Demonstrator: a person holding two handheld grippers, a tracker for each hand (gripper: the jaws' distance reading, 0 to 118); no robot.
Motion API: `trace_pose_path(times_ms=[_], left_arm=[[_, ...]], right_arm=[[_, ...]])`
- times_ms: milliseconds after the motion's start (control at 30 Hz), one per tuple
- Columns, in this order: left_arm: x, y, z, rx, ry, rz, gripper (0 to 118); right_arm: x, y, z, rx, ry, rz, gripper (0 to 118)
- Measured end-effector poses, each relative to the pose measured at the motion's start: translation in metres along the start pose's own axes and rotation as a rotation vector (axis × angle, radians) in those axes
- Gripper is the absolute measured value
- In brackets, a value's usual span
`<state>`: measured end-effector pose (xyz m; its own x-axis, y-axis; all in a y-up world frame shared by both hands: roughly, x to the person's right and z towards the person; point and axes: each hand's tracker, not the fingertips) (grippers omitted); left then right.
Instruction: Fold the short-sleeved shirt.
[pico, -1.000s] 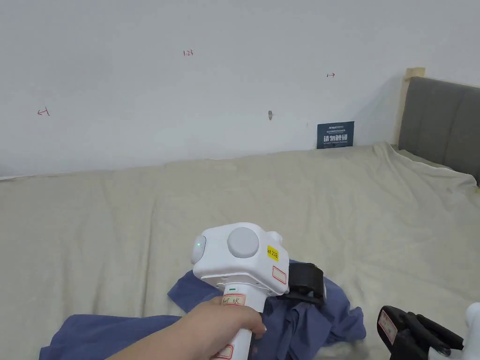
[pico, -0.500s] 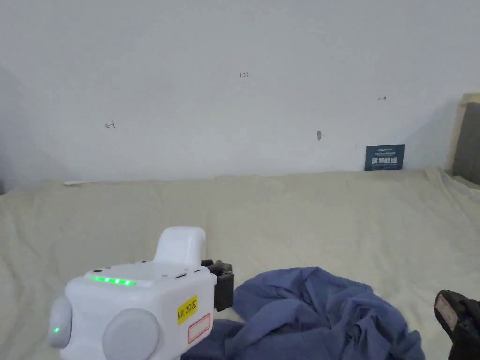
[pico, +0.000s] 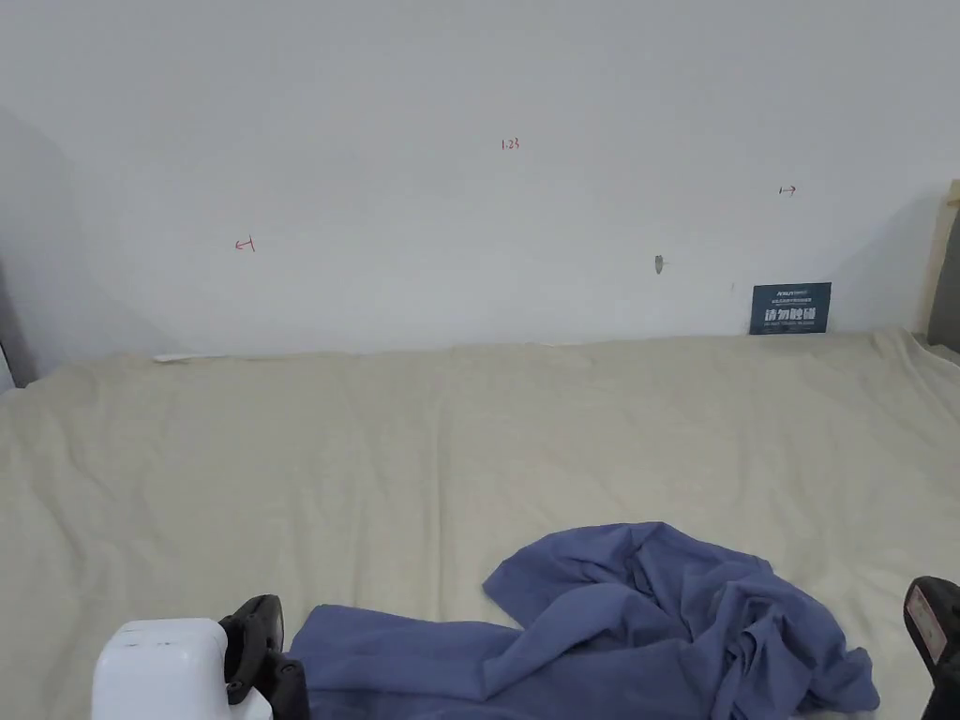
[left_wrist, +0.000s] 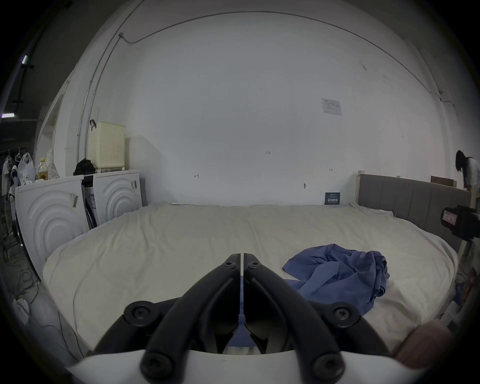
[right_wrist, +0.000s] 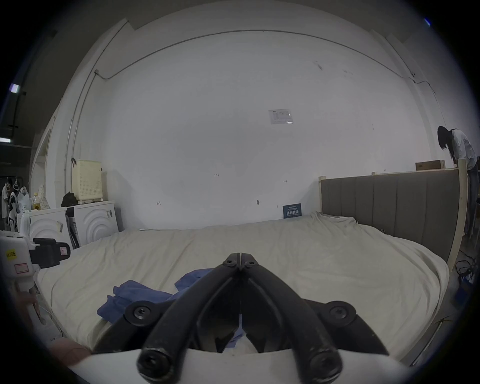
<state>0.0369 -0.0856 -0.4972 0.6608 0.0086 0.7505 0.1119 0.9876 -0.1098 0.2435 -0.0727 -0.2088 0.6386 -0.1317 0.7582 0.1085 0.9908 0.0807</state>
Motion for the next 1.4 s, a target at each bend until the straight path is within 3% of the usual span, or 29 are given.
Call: trace_pose_path(times_ms=[200, 267, 400, 533, 567, 600, 667, 700, 733, 867, 933, 967, 1000, 1067, 1100, 1167, 1333, 1400], left_arm=[[-0.009, 0.024, -0.013, -0.004, -0.02, 0.012, 1], [-0.017, 0.048, -0.049, -0.17, -0.068, -0.02, 1], [-0.047, 0.061, -0.146, -0.508, -0.214, 0.163, 1], [-0.059, 0.032, -0.232, -0.692, -0.176, 0.157, 4], [-0.061, 0.024, -0.252, -0.735, -0.169, 0.161, 11], [-0.061, 0.017, -0.263, -0.765, -0.165, 0.149, 27], [-0.062, 0.0, -0.294, -0.82, -0.127, 0.145, 90], [-0.062, -0.007, -0.306, -0.852, -0.098, 0.147, 111], [-0.063, -0.016, -0.314, -0.868, -0.085, 0.146, 118], [-0.057, -0.043, -0.348, -0.988, -0.09, 0.089, 117], [-0.048, -0.052, -0.35, -1.033, -0.137, 0.052, 97], [-0.038, -0.052, -0.342, -0.982, -0.091, -0.061, 93], [-0.035, -0.052, -0.329, -0.921, -0.108, -0.111, 78], [-0.022, -0.046, -0.309, -0.855, -0.154, -0.145, 38], [-0.019, -0.046, -0.302, -0.838, -0.128, -0.194, 9], [-0.025, -0.047, -0.286, -0.843, -0.252, -0.132, 7], [-0.03, -0.047, -0.268, -0.748, -0.225, -0.086, 7], [-0.032, -0.046, -0.266, -0.728, -0.212, -0.065, 7]], right_arm=[[0.001, 0.007, -0.006, -0.02, 0.011, -0.022, 0], [0.0, 0.011, -0.01, -0.032, 0.025, -0.015, 0], [-0.004, 0.013, -0.019, -0.078, 0.047, -0.015, 0], [-0.006, 0.006, -0.028, -0.13, 0.073, -0.053, 0], [-0.005, 0.003, -0.032, -0.138, 0.081, -0.058, 0], [-0.004, 0.0, -0.035, -0.14, 0.09, -0.055, 0], [-0.004, -0.005, -0.043, -0.161, 0.076, -0.022, 0], [-0.004, -0.007, -0.048, -0.18, 0.055, -0.001, 0], [-0.002, -0.009, -0.053, -0.191, 0.051, 0.0, 0], [0.008, -0.016, -0.069, -0.233, 0.033, -0.034, 0], [0.011, -0.019, -0.077, -0.259, 0.016, -0.048, 0], [0.012, -0.02, -0.08, -0.268, 0.01, -0.054, 0], [0.013, -0.021, -0.082, -0.272, 0.009, -0.057, 0], [0.014, -0.023, -0.086, -0.274, 0.009, -0.058, 0], [0.014, -0.024, -0.087, -0.275, 0.009, -0.054, 0], [0.012, -0.025, -0.092, -0.276, 0.014, -0.038, 0], [0.017, 0.005, -0.136, -0.26, 0.106, -0.027, 0], [0.018, 0.024, -0.184, -0.357, 0.145, 0.053, 2]])
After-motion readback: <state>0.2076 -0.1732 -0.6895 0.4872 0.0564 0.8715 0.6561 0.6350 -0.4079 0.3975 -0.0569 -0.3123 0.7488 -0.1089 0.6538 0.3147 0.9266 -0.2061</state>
